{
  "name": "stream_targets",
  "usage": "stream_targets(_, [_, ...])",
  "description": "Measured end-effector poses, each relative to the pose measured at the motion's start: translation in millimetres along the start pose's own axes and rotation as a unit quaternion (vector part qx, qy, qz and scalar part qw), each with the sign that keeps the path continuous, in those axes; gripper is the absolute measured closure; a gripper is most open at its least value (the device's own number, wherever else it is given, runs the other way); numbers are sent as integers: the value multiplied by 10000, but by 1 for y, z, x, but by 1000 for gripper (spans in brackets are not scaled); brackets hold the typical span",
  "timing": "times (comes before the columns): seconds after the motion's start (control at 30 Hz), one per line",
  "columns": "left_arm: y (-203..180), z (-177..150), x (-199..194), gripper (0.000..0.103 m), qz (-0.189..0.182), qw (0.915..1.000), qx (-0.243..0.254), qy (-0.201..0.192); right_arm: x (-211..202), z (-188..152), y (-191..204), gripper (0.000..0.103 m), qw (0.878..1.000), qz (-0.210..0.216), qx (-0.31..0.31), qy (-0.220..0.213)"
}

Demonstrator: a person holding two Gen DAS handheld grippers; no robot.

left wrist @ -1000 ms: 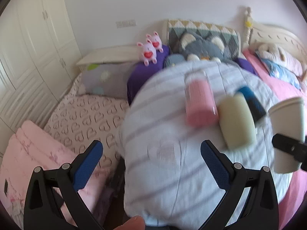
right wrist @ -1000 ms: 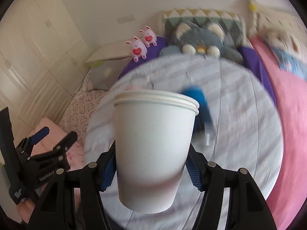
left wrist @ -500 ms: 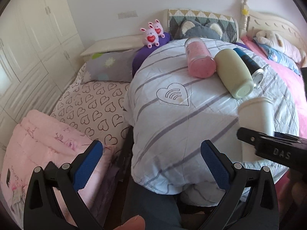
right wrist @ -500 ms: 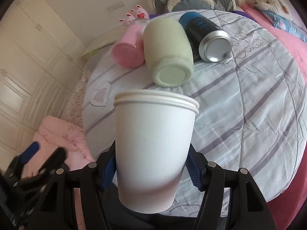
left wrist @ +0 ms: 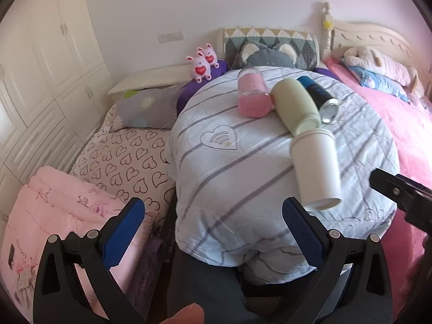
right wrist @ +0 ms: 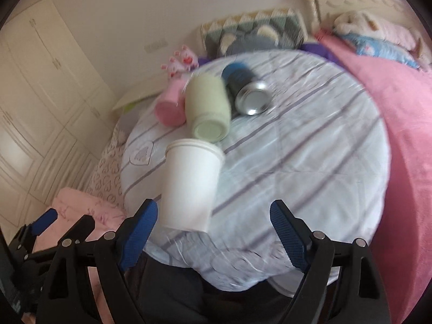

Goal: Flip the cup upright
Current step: 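Lower the cup onto the quilt and open the right gripper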

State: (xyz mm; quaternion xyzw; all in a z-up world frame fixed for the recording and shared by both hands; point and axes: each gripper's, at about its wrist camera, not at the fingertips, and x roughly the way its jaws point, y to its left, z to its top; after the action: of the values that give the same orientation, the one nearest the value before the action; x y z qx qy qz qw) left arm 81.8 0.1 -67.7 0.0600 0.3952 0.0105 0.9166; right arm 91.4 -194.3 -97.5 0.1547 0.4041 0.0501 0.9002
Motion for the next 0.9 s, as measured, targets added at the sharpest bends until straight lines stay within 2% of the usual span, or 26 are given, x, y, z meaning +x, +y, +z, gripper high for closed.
stream_targets(0.17, [-11, -7, -14, 0, -12, 10000, 63, -76, -35, -24, -9, 17, 9984, -287, -79, -471])
stream_targets(0.23, [-13, -11, -18, 0, -5, 10000, 69, -69, -45, -34, -13, 17, 9980, -332, -59, -537])
stream_targets(0.4, [-20, -17, -25, 0, -34, 9999, 126, -64, -51, -55, -26, 17, 9979, -460, 1, -450])
stream_targets(0.9, [-28, -21, -31, 0, -108, 9998, 163, -81, -48, -58, -20, 16, 9985, -354, -79, -415])
